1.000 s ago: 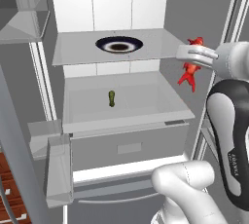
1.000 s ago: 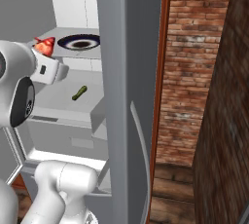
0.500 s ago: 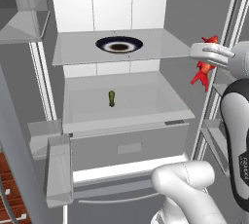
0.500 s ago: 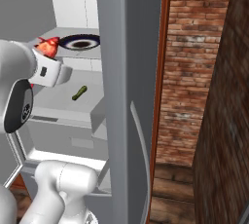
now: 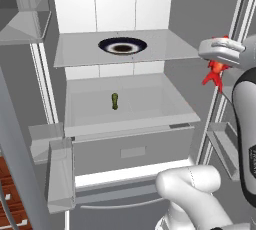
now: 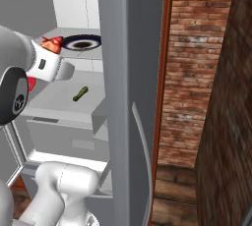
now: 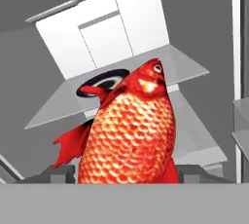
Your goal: Transport the fish from the fridge to the microwave and turn on the microwave.
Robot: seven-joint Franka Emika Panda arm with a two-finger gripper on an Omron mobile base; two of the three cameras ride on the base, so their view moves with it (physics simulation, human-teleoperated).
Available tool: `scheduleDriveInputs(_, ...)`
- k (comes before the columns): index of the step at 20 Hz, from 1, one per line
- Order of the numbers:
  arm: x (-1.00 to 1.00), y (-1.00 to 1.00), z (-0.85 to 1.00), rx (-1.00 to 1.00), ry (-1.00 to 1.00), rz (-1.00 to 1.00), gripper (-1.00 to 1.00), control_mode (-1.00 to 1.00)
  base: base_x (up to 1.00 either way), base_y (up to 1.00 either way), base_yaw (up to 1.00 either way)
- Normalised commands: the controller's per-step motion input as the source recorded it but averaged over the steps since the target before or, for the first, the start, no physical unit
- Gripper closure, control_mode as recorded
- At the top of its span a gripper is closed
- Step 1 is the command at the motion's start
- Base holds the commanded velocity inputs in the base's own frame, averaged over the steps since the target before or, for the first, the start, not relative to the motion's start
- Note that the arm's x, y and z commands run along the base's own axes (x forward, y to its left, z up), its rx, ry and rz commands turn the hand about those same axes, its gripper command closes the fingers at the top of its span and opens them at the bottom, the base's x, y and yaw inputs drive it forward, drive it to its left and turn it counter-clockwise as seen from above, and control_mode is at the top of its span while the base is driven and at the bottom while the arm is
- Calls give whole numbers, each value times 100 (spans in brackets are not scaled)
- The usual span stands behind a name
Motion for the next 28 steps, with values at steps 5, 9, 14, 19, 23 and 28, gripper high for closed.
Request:
scheduleDriveInputs(5, 0, -7, 0, -4, 11, 0, 100, -100, 0, 0, 0)
scheduleDriveInputs(9, 0, -2, -3, -5, 9, 0, 100, -100, 0, 0, 0)
scheduleDriveInputs(14, 0, 0, 0, 0, 11, 0, 100, -100, 0, 0, 0)
scheduleDriveInputs(19, 0, 0, -2, 0, 5, 0, 100, -100, 0, 0, 0)
scheduleDriveInputs(23, 0, 0, 0, -1, 3, 0, 100, 100, 0, 0, 0)
scheduleDriveInputs(28, 0, 0, 0, 0, 0, 0, 100, 100, -7, 0, 0)
